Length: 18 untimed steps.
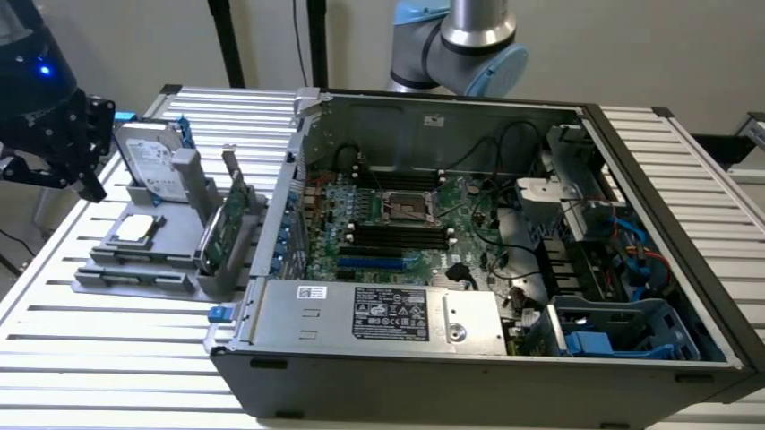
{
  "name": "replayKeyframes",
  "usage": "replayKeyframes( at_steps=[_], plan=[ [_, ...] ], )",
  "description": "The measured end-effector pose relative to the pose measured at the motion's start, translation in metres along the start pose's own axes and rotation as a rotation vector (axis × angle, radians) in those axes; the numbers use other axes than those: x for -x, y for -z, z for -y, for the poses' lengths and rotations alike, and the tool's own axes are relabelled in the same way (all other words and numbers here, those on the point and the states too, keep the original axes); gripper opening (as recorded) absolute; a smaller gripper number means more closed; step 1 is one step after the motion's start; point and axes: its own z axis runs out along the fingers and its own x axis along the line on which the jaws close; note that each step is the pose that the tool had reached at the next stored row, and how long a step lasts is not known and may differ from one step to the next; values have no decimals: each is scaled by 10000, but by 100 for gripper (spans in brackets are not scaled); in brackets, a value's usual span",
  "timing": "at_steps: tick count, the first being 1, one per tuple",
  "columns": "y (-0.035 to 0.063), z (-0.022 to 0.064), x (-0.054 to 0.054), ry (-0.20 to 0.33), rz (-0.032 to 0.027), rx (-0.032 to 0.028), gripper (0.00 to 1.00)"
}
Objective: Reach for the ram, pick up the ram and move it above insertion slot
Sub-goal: 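Pick up the ram and move it above insertion slot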
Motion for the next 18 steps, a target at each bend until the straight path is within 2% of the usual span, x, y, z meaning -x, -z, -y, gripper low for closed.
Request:
replayKeyframes(
  at_steps=[13,18],
  plan=[
    [-37,1,0,2369,-86,-8,11],
    [-48,2,0,3225,-107,-38,11]
  ],
)
